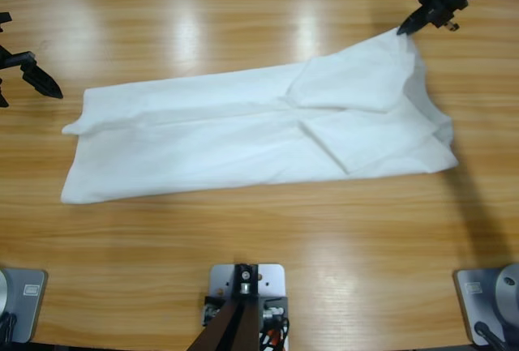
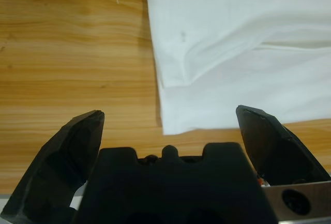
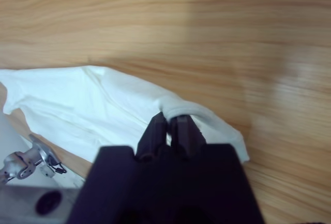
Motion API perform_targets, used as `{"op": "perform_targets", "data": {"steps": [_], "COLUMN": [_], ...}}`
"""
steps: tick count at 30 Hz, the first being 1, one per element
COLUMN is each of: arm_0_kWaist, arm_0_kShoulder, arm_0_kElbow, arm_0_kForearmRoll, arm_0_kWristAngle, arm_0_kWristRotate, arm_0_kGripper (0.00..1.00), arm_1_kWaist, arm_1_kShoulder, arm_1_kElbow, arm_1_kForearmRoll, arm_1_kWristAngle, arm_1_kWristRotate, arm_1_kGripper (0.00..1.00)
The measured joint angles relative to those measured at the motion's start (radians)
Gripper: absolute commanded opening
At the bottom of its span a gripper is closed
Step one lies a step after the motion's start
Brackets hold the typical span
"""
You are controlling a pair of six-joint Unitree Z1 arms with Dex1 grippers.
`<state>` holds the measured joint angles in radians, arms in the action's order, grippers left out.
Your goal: Fold clothes
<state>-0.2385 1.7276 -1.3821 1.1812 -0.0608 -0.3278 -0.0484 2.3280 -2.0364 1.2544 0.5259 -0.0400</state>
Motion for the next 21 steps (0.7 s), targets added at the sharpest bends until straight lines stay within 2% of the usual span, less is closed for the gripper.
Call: {"op": "perform_targets", "data": {"steps": [1,2,3,16,21], "arm_0_kWaist": [0.001,0.002,0.002,0.003,-0.013], "arm_0_kShoulder": [0.0,0.0,0.0,-0.019,-0.023], "arm_0_kElbow": [0.0,0.0,0.0,0.013,0.056], "arm_0_kForearmRoll": [0.0,0.0,0.0,-0.004,-0.057], "arm_0_kWristAngle": [0.001,0.001,0.001,0.001,-0.004], "arm_0_kWristRotate": [0.0,0.0,0.0,0.0,-0.003], "arm_0_kGripper": [1.0,1.0,1.0,1.0,1.0], "arm_1_kWaist": [-0.003,-0.006,-0.008,-0.009,0.09], "arm_1_kShoulder": [0.004,0.008,0.011,0.001,-0.047], "arm_1_kElbow": [-0.008,-0.013,-0.018,-0.018,0.084], "arm_1_kForearmRoll": [0.004,0.008,0.013,0.052,0.025], "arm_1_kWristAngle": [-0.001,-0.004,-0.007,-0.049,-0.054], "arm_1_kWristRotate": [0.0,0.0,0.0,0.011,0.019], "arm_1_kGripper": [0.557,0.849,0.989,1.0,1.0]}}
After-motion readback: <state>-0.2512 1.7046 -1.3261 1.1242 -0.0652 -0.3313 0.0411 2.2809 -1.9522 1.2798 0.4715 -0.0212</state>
